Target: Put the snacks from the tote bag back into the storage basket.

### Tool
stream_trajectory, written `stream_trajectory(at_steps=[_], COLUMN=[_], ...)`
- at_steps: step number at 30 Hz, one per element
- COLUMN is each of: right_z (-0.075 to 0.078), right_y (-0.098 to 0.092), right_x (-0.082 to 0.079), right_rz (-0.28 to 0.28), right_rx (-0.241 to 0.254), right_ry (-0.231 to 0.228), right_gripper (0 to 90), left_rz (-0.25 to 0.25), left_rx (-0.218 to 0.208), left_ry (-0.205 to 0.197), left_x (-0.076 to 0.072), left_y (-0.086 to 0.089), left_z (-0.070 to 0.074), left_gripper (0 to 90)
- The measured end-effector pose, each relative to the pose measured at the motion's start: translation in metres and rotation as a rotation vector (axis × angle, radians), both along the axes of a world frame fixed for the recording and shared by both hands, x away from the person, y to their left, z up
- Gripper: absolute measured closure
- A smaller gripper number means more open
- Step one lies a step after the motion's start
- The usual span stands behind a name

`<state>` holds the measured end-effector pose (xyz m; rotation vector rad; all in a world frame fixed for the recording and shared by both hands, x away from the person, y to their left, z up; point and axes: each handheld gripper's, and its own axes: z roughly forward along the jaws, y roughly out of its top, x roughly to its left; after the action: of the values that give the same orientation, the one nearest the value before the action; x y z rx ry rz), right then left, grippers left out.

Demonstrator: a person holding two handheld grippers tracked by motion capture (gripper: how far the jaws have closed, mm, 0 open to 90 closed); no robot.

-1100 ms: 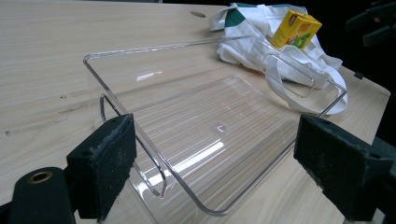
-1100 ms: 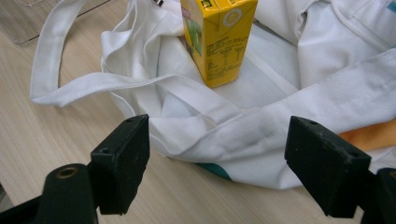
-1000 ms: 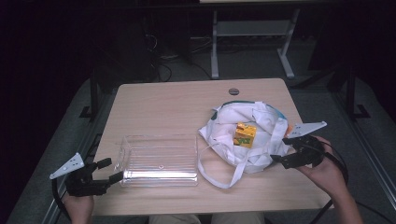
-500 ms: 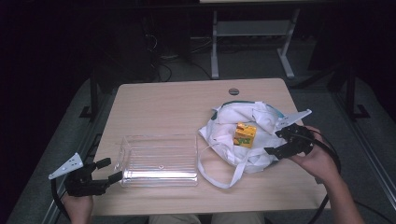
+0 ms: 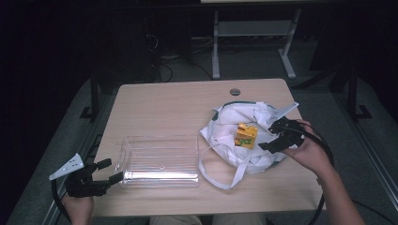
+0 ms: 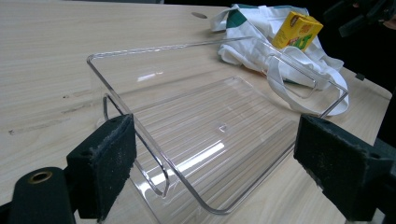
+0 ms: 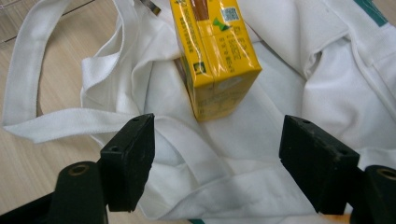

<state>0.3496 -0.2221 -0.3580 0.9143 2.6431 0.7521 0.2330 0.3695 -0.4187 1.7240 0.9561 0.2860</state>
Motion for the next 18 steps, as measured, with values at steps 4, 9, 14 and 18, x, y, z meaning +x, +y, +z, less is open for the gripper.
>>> stream_trajectory(at_steps=[4,9,14,18], right_z=[0.001,0.003,0.001,0.001], right_y=[0.005,0.009,0.012,0.021], right_x=[0.004,0.016,0.02,0.023], right_rz=[0.012,0.017,0.015,0.037], right_rx=[-0.007,-0.001,-0.02,-0.051], right_ry=[-0.005,0.009,0.018,0.005], right_gripper=[26.9,28.7,28.7,28.7], left_rz=[0.002,0.003,0.004,0.0], left_rx=[-0.003,-0.005,-0.008,-0.005], left_ry=[0.002,0.001,0.001,-0.001], left_x=[0.0,0.0,0.001,0.0], left_y=[0.001,0.001,0.002,0.001], left_z=[0.0,0.0,0.0,0.0], left_gripper=[12.8,12.8,12.8,12.7])
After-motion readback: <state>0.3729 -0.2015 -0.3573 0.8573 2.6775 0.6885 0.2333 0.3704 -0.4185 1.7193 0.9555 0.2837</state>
